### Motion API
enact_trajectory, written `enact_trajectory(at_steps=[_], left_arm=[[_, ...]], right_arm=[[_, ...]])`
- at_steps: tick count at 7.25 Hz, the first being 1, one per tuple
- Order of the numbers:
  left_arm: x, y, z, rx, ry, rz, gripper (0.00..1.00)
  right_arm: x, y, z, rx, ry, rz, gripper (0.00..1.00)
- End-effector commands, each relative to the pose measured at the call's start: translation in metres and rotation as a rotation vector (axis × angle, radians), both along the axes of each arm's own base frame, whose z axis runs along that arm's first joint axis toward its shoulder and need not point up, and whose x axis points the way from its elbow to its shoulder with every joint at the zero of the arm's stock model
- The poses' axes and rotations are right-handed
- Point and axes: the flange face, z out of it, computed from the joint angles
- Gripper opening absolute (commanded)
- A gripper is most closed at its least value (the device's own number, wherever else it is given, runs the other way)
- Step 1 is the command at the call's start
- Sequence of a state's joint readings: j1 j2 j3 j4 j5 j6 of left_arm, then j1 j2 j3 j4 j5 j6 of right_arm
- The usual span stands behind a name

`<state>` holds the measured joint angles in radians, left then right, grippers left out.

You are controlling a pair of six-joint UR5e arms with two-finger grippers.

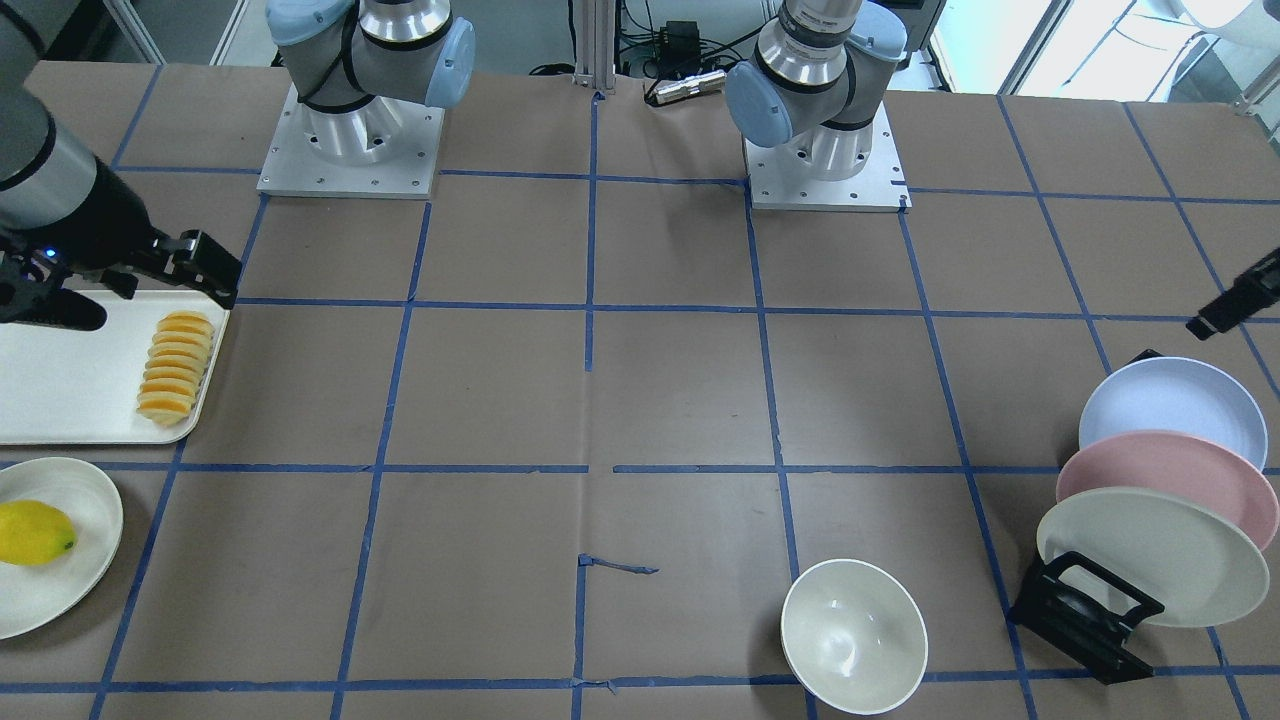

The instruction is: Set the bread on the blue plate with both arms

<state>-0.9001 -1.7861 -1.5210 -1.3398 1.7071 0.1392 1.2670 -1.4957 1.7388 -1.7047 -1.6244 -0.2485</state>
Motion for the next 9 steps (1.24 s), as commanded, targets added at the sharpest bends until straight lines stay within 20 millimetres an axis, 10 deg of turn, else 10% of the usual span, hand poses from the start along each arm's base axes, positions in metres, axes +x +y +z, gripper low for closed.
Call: enact_trajectory(at_steps=[1, 3, 6, 8, 9], left_arm=[[0.058, -0.015, -0.062, -0.005, -0.018, -0.037, 1.0], [0.091, -0.016, -0.12, 0.074, -0.026, 0.069, 1.0], [0.101, -0.015, -0.144, 0.133, -0.056, 0.144, 0.99], [0.101, -0.013, -0.143, 0.14, -0.05, 0.136, 0.28], [0.1, -0.012, -0.145, 0.153, -0.041, 0.135, 0.06]], right_arm=[[-0.035, 0.017, -0.074, -0.051, 0.034, 0.054, 1.0], [-0.084, 0.019, -0.128, -0.007, 0.02, 0.021, 1.0], [-0.108, 0.025, -0.177, 0.032, -0.009, 0.025, 1.0], [-0.109, 0.027, -0.193, 0.049, -0.019, 0.037, 0.99], [-0.108, 0.029, -0.196, 0.055, -0.021, 0.034, 0.75]])
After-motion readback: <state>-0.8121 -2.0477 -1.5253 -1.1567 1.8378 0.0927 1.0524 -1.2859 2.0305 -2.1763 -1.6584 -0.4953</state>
